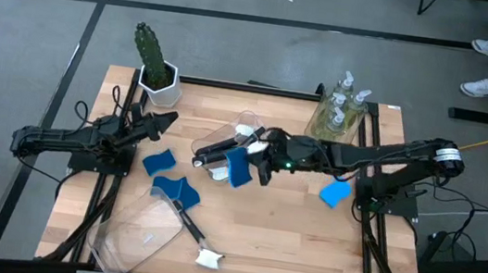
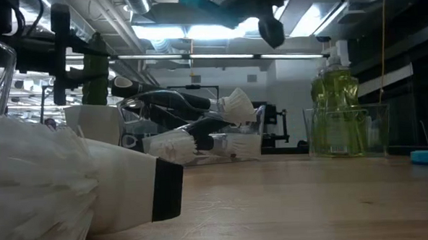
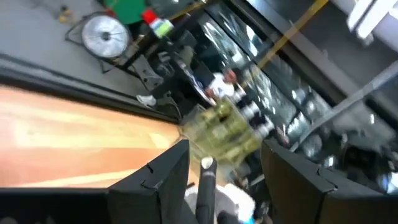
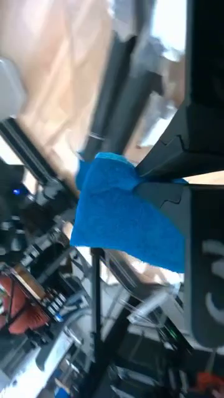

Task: Pick & Place Kitchen Sink Supplies
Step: Put the blue sponge into the bottom transparent bin

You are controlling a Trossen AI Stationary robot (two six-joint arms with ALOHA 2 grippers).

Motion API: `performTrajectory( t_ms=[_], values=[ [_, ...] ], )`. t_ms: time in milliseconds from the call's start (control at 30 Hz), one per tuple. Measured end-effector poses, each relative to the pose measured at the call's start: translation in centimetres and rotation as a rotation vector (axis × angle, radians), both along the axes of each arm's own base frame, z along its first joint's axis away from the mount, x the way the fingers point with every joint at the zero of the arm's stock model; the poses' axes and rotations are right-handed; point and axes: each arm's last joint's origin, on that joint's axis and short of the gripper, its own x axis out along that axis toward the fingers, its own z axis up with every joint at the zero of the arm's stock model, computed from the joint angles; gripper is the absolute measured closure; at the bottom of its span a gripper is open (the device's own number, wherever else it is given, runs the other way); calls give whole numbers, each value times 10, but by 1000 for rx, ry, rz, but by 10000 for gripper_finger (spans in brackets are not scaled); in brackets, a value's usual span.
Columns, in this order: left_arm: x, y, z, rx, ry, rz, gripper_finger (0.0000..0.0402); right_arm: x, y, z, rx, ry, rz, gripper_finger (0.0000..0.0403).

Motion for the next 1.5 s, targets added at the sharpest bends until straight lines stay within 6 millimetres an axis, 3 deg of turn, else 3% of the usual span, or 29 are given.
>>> performTrajectory(
  t_ms=[100, 267, 500, 767, 1100, 1300, 1500],
  values=[
    [0, -1, 4, -9, -52, -33, 210, 13, -5, 8, -26, -9, -19, 395],
    [1, -7, 18, 135, -45, -240, 210, 40, -13, 15, -70, -15, -22, 395],
    [4, -10, 41, 274, 7, -337, 210, 75, -28, 35, -155, -69, -36, 395],
    [21, -9, 58, 192, 61, -394, 210, 104, -46, 50, -321, -53, -82, 395],
    [41, -7, 75, 172, 119, -427, 210, 124, -62, 42, -349, -17, -114, 395],
    [51, -3, 72, 147, 178, -371, 213, 124, -61, 43, -346, -30, -111, 395],
    [57, -2, 68, 135, 205, -365, 262, 125, -60, 43, -333, -46, -67, 395]
  ],
)
